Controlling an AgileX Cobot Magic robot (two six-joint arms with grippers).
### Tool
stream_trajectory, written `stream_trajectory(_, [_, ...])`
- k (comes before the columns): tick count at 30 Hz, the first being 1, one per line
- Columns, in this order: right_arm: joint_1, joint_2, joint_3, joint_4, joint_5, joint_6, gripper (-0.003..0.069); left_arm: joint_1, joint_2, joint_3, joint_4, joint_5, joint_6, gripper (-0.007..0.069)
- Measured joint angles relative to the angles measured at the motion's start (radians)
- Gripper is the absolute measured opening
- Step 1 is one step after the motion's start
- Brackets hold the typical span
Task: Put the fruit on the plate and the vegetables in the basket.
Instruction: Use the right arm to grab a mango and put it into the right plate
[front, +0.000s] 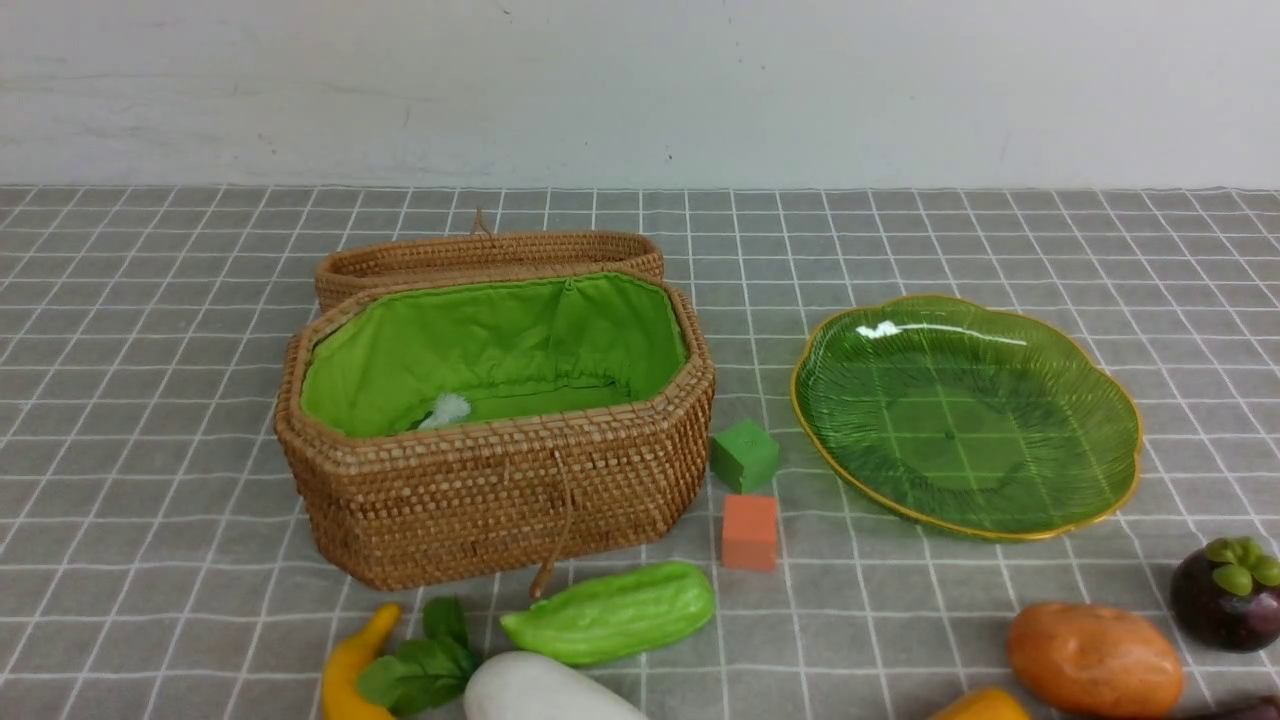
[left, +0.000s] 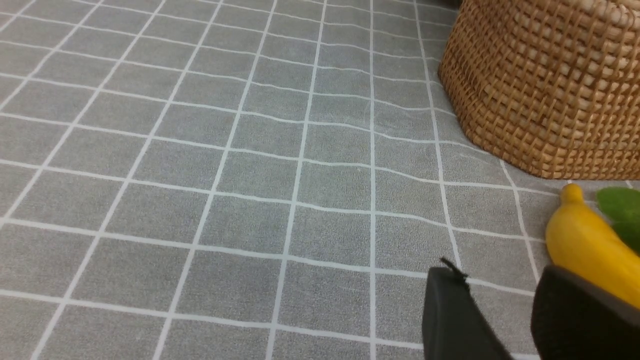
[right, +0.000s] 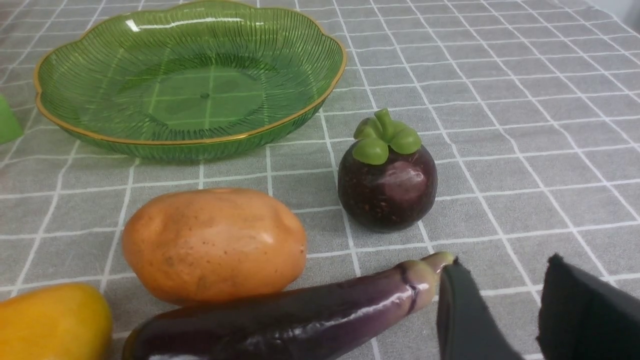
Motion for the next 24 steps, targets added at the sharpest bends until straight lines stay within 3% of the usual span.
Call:
stream_trajectory(3, [0.0, 0.0, 0.001, 0.0, -0.01, 0.0, 0.0241, 0.0, 0.0, 0.0, 0.0, 0.0, 0.0, 0.0239])
stream_trajectory(11, [0.0, 0.0, 0.007, 0.144, -0.255, 0.0, 0.0241, 0.0, 0.0, 0.0, 0.0, 0.0, 0.0, 0.0239])
stream_trajectory(16, [0.0, 0.0, 0.007, 0.233, -0.385, 0.066, 0.0241, 0.0, 0.0, 0.0, 0.0, 0.0, 0.0, 0.0239])
stream_trajectory(24, [0.0, 0.0, -0.01, 0.263, -0.493, 0.134, 0.0241, 0.0, 0.0, 0.0, 0.0, 0.0, 0.0, 0.0239])
